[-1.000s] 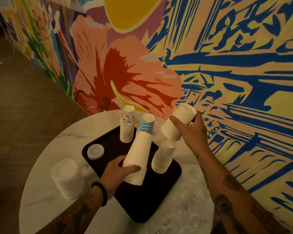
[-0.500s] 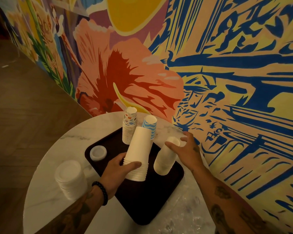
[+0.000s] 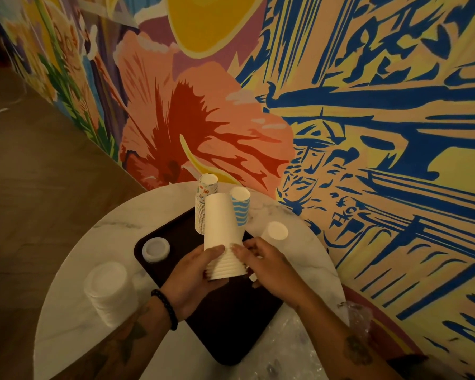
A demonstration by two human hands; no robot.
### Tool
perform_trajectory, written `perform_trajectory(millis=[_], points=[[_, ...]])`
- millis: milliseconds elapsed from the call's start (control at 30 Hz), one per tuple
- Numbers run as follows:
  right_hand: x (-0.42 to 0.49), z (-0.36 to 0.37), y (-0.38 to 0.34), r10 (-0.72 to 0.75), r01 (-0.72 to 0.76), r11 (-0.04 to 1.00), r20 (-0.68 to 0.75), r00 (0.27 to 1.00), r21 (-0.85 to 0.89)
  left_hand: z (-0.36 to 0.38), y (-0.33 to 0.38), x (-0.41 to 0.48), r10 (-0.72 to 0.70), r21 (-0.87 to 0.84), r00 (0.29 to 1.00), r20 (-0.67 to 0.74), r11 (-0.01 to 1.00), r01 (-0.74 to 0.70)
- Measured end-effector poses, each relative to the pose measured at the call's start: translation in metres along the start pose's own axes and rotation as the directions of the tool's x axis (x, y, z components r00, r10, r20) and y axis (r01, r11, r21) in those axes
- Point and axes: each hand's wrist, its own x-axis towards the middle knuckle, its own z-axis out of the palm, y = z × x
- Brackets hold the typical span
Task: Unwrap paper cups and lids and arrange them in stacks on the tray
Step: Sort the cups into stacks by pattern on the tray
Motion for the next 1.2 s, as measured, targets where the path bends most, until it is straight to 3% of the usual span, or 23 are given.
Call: perform_trajectory(millis=[100, 367, 667, 733, 800, 900, 1033, 1200], points=[[-0.004, 0.009, 0.004, 0.032, -0.032, 0.996, 0.003, 0.999, 0.085, -0.002, -0.005, -0.001, 0.026, 0.038, 1.0, -0.011, 0.999, -0.025], [-0.009, 0.019, 0.021, 0.049, -0.099, 0.951, 0.173, 0.984, 0.294, -0.004, -0.012, -0.002, 0.028, 0.107, 0.994, -0.103, 0.994, -0.016], [-0.01, 0.018, 0.035, -0.009, -0.236, 0.674, 0.327, 0.945, 0.7, 0.002, -0.011, -0.008, 0.001, 0.069, 0.999, 0.047, 0.998, -0.004], [-0.012, 0.015, 0.032, -0.003, -0.232, 0.72, 0.337, 0.942, 0.654, 0.0, -0.011, -0.007, 0.011, 0.066, 1.0, 0.012, 0.998, -0.012], [-0.01, 0.011, 0.026, 0.016, -0.158, 0.866, 0.291, 0.957, 0.475, -0.002, -0.012, -0.006, 0.036, 0.097, 0.998, -0.049, 0.995, -0.031], [-0.002, 0.005, 0.019, 0.017, -0.047, 0.979, 0.15, 0.989, 0.201, -0.004, -0.011, -0.006, 0.148, 0.327, 0.985, -0.094, 0.938, -0.11], [0.006, 0.001, 0.008, -0.019, 0.004, 0.966, 0.058, 0.998, 0.26, -0.012, -0.014, -0.004, 0.305, 0.645, 0.952, -0.02, 0.732, -0.221], [0.014, 0.006, -0.005, -0.026, 0.051, 0.96, -0.093, 0.995, 0.275, -0.007, -0.012, -0.009, 0.392, 0.762, 0.918, 0.062, 0.575, -0.297]])
